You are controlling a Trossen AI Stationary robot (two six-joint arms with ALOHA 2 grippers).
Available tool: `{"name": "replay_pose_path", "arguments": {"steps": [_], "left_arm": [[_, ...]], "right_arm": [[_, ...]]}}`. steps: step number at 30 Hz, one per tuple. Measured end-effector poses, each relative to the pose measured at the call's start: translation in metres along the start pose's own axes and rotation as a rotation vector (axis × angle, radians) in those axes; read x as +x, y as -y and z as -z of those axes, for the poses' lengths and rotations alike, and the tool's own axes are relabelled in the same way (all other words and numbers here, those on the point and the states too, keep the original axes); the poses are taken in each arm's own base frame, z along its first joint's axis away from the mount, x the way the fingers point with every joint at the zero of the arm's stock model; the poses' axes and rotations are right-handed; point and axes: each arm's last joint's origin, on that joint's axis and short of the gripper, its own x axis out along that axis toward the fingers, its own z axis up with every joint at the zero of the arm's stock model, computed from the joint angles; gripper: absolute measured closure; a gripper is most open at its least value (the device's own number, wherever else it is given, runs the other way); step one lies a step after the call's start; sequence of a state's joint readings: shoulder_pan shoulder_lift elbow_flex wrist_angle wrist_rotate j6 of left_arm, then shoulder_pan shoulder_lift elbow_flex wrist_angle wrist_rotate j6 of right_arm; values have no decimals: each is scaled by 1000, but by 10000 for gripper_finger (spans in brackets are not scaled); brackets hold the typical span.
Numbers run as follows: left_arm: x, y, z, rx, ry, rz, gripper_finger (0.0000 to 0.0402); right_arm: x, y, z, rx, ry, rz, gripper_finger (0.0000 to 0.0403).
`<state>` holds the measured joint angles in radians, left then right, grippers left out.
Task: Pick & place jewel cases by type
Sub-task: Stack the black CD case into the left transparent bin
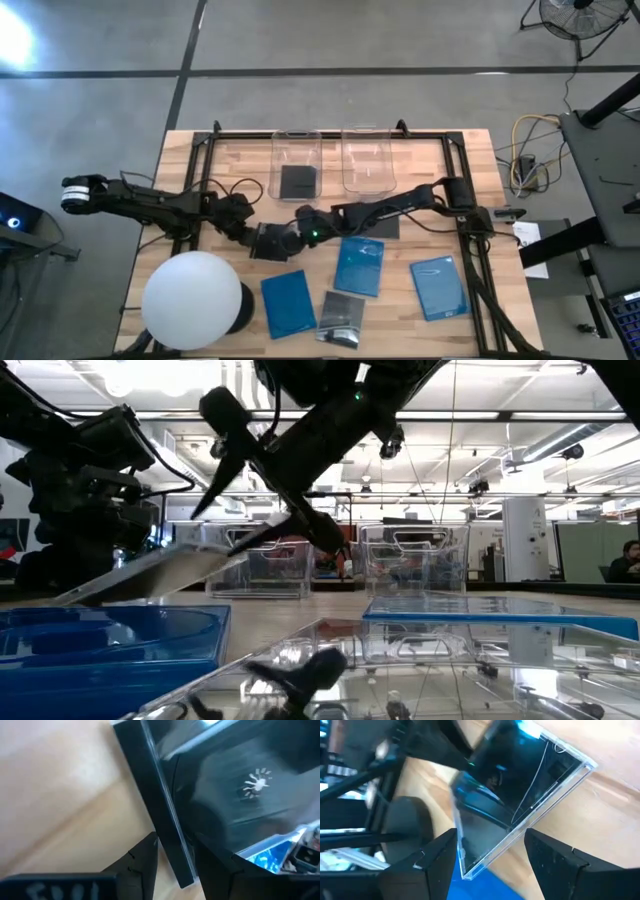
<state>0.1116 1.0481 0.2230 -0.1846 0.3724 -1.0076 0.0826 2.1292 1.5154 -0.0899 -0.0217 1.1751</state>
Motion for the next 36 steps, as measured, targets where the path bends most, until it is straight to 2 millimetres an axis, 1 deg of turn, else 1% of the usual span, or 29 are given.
{"name": "replay_pose_path", "arguments": {"steps": [3, 9, 15, 18, 21, 24, 26, 31, 36], "left_arm": [[-1, 1, 1, -4, -37, 30, 296], [-3, 4, 3, -1, -71, 75, 296], [-6, 5, 3, -4, -50, 85, 296], [-8, 5, 2, -55, 7, 67, 296], [-10, 3, 2, -184, 61, 27, 296], [-9, 1, 1, -235, 115, 12, 296], [-7, -1, 0, -269, 159, 14, 296], [-6, 6, -6, -241, 237, 110, 296], [-7, 15, -16, -181, 407, 161, 296]], "right_arm": [[-3, -6, -3, -11, 19, -38, 177], [-2, -5, -2, -46, 17, -31, 177], [-2, -4, -2, -47, 11, -23, 177], [-3, 2, 1, -21, -19, 45, 177], [-4, 12, 6, 2, -76, 141, 177], [-1, 13, 10, 6, -150, 111, 177], [3, 12, 12, 3, -159, 84, 177], [10, 13, 13, 36, -151, 64, 177], [11, 15, 13, 19, -152, 68, 177]]}}
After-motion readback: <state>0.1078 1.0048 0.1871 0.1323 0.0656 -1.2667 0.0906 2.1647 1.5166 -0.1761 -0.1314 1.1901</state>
